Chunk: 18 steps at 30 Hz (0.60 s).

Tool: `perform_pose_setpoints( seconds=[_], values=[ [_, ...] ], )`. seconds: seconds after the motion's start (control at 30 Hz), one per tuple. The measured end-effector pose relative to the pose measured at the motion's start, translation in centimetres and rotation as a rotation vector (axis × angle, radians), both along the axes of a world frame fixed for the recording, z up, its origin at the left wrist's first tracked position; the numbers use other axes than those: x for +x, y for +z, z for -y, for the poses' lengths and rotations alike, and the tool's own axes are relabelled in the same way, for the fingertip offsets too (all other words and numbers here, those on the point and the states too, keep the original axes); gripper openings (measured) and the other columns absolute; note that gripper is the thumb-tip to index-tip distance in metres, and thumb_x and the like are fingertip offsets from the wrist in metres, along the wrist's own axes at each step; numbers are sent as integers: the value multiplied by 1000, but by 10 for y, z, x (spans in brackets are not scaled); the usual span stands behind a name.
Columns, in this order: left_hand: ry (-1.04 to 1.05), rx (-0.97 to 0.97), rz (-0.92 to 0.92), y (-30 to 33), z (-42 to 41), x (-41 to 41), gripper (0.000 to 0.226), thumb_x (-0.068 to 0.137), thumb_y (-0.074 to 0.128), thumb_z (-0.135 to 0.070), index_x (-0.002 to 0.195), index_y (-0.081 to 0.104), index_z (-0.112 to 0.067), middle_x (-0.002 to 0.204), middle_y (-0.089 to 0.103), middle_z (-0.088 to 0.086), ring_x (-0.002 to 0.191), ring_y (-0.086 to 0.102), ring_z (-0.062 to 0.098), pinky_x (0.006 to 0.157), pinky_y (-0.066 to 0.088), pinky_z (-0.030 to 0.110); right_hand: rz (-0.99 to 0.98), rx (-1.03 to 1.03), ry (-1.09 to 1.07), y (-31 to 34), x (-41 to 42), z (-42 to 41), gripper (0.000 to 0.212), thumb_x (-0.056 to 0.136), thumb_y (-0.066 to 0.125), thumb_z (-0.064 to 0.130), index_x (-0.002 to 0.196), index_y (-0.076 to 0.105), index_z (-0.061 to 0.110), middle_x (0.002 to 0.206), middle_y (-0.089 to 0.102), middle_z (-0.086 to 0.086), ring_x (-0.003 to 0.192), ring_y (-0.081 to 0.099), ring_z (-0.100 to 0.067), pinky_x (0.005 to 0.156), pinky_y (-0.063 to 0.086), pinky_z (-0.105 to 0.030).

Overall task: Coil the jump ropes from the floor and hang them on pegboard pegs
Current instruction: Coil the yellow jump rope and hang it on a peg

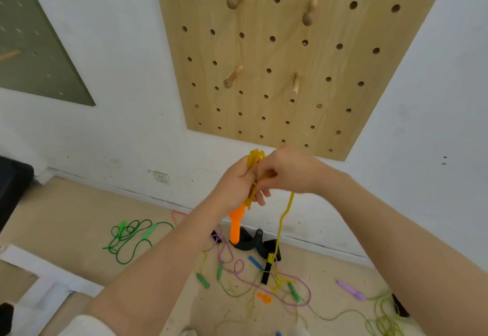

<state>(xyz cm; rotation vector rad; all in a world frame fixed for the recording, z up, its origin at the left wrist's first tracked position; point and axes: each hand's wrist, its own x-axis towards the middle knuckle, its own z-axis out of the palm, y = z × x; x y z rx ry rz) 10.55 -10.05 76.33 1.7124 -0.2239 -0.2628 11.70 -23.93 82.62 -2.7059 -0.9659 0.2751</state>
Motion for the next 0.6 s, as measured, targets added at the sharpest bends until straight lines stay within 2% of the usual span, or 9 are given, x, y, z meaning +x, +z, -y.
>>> perform_pose_setpoints(
  seconds=[0.07, 0.13, 0.27, 0.33, 0.37, 0.43, 0.5, 0.53, 0.6],
  values=[
    [-49, -6, 12, 10, 3, -9, 24, 100, 38, -22, 82, 50, -12, 52, 61, 1, 38, 50, 14, 43, 44, 23, -2, 128, -70, 11, 3, 12, 22, 74, 76, 29, 69, 56, 21, 53, 47, 11, 47, 42, -5, 52, 34, -21],
    [-99, -5, 31, 21, 5, -15, 27, 101, 35, -24, 82, 48, -10, 50, 58, 0, 36, 43, 10, 43, 39, 21, -18, 238, -137, 13, 5, 21, 35, 67, 81, 32, 66, 47, 25, 51, 43, 11, 46, 41, -5, 48, 30, -18],
    [-253, 18, -63, 31, -4, -19, 33, 98, 42, -23, 68, 50, -12, 38, 45, -4, 31, 31, 7, 38, 27, 17, -167, 484, -212, 3, 5, 37, 36, 69, 79, 33, 64, 46, 18, 52, 43, 1, 50, 33, -12, 52, 30, -26],
    [-257, -206, -151, 30, -12, -20, 38, 95, 49, -27, 58, 53, -17, 34, 40, -5, 30, 29, 6, 37, 26, 16, -310, 714, -208, -2, 5, 43, 30, 79, 69, 34, 64, 49, 17, 53, 44, 1, 51, 36, -13, 53, 32, -23],
    [-267, -368, -184, 29, -15, -21, 34, 89, 58, -34, 59, 54, -18, 35, 42, -6, 31, 34, 6, 39, 31, 15, -361, 818, -203, -4, 6, 47, 27, 84, 57, 33, 64, 49, 16, 54, 43, 0, 52, 37, -13, 55, 35, -20],
    [-289, -662, -228, 30, -20, -23, 34, 66, 76, -48, 64, 60, -19, 45, 54, -5, 45, 56, 10, 49, 47, 19, -421, 900, -218, -13, 11, 54, 29, 88, 45, 32, 66, 52, 13, 59, 43, -3, 57, 39, -13, 62, 38, -15],
    [-191, -875, -215, 32, -25, -24, 33, 50, 86, -43, 66, 69, -20, 66, 71, -1, 70, 71, 18, 60, 56, 26, -466, 842, -288, -32, 13, 61, 27, 91, 52, 29, 69, 57, 14, 64, 52, 2, 64, 47, -12, 72, 40, -17],
    [-120, -958, -189, 34, -29, -24, 34, 46, 89, -35, 70, 72, -17, 76, 74, 2, 75, 72, 20, 60, 57, 27, -493, 782, -333, -46, 14, 64, 24, 93, 53, 26, 72, 59, 15, 70, 57, 5, 71, 51, -12, 79, 42, -22],
    [10, -1098, -163, 39, -37, -19, 34, 50, 87, -16, 80, 73, -9, 84, 74, 6, 62, 70, 10, 51, 55, 20, -549, 599, -399, -72, 10, 64, 22, 97, 47, 24, 81, 61, 19, 82, 59, 3, 85, 56, -15, 91, 43, -34]
  ],
)
